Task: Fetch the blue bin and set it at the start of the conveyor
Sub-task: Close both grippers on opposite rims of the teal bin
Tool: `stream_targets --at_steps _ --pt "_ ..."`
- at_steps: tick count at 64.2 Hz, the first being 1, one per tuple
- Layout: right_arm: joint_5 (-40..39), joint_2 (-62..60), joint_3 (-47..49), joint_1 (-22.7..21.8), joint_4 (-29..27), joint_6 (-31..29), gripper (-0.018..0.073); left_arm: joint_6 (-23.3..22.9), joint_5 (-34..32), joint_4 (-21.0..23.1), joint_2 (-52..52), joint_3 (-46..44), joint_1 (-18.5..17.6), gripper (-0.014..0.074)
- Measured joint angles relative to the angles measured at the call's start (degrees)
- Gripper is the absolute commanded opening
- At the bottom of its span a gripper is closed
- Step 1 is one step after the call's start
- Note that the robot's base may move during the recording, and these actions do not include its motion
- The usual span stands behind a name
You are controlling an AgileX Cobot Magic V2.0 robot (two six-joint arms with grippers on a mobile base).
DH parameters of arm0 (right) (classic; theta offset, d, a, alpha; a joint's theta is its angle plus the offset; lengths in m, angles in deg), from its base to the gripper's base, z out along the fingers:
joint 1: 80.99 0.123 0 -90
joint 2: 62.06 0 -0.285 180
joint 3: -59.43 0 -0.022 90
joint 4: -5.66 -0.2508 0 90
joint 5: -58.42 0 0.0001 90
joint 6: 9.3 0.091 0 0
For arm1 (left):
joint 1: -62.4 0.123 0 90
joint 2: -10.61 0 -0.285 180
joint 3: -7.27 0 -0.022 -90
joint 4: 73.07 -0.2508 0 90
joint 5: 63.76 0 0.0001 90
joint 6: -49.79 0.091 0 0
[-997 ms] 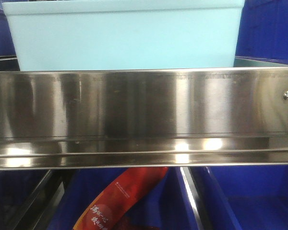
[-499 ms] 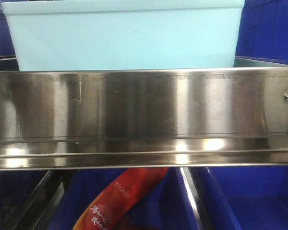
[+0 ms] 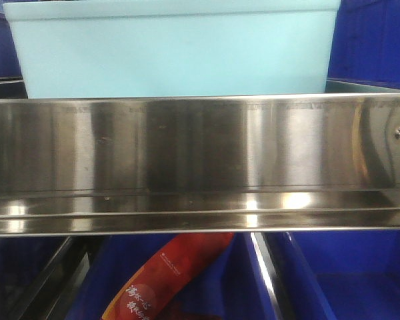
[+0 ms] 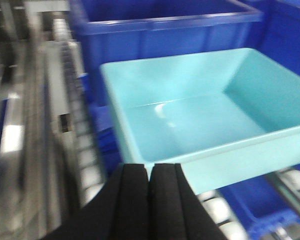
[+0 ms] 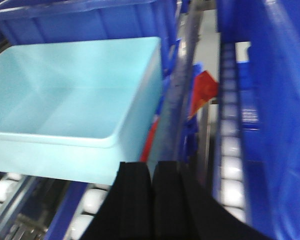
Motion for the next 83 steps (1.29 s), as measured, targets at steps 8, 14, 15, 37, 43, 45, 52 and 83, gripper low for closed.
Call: stream_targets --at_steps 8,14,15,37,43,45,52,83 --pt "-2.9 2.7 0.0 5.6 -0.2 0.0 -0.0154 -0.7 0.0 -0.2 -5.8 -4.8 -5.0 -0.0111" --pt "-4.1 4.8 0.8 9.2 -0.2 1.4 -0.0143 -5.1 0.0 -3.4 -10.2 -8.0 -8.4 -0.0111" --pt "-4.1 5.3 1.1 9.8 -0.2 1.8 -0.0141 -6.1 0.0 -4.3 -10.8 -8.5 -8.8 -0.0111" --pt "2.9 21.8 19.4 14.3 17.3 22.6 -0.0141 -38.9 6.0 -34.2 -24.7 -20.8 -18.9 -0.0111" --pt "6.7 27.0 25.5 15.6 25.1 29.8 -0.0141 -42.3 9.7 -35.9 -28.8 -24.6 -19.0 -0.0111" --pt "7.8 28.8 27.6 16.2 27.6 31.1 -0.0141 -42.8 10.8 -36.1 -30.2 -25.9 -19.0 -0.0111" --pt "12.1 34.1 34.0 17.7 32.5 33.5 -0.0141 -43.6 12.3 -36.3 -34.5 -29.2 -18.6 -0.0111" --pt "20.0 49.3 45.4 18.2 33.1 31.5 -0.0134 -44.2 13.0 -36.0 -43.6 -33.4 -12.4 0.0176"
